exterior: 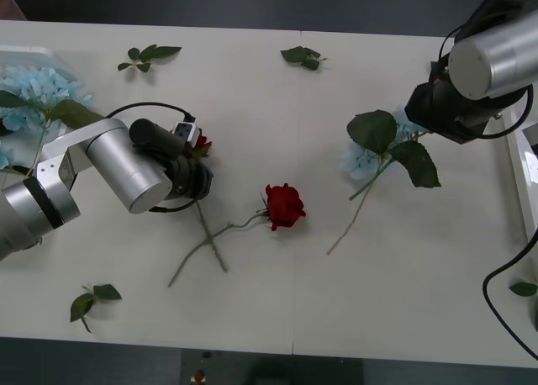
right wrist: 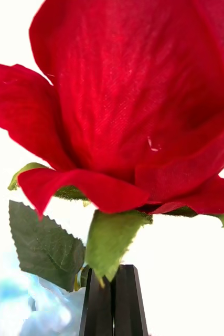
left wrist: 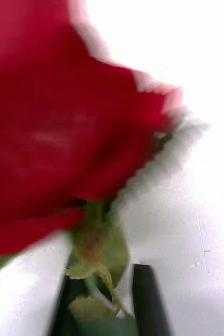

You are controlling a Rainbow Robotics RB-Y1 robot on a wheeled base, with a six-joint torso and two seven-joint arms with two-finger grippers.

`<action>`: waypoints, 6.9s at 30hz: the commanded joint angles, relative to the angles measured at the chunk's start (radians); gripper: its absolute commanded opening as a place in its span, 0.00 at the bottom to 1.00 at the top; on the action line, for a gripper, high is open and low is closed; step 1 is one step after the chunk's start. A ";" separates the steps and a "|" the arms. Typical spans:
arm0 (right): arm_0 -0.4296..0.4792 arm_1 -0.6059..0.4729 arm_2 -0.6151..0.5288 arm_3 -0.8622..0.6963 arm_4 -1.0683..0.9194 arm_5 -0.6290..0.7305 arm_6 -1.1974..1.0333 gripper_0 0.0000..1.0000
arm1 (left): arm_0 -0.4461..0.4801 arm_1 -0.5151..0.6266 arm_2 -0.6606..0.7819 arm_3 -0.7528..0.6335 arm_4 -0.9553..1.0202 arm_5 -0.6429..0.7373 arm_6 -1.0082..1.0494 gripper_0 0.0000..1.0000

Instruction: Put the red flowers into the right box and the blue flowers into the left box

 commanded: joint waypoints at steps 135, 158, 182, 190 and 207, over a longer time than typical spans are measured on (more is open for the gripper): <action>-0.016 0.046 -0.546 -0.040 -1.070 0.269 0.942 0.00 | -0.003 -0.414 0.275 -0.528 -0.709 -0.312 0.701 0.00; -0.014 0.032 -0.595 -0.040 -1.038 0.271 0.931 0.00 | -0.003 -0.414 0.275 -0.528 -0.709 -0.312 0.701 1.00; -0.016 -0.241 -0.689 0.068 -0.673 0.262 0.790 0.00 | 0.141 0.031 0.394 -0.530 -0.200 -0.337 -0.116 1.00; -0.016 -0.353 -0.684 0.206 -0.418 0.262 0.801 0.00 | 0.220 0.039 0.571 -0.530 0.007 -0.022 -0.793 1.00; 0.142 -0.394 -0.643 0.293 -0.087 0.007 0.790 0.00 | 0.209 -0.003 0.545 -0.523 -0.189 0.311 -1.357 1.00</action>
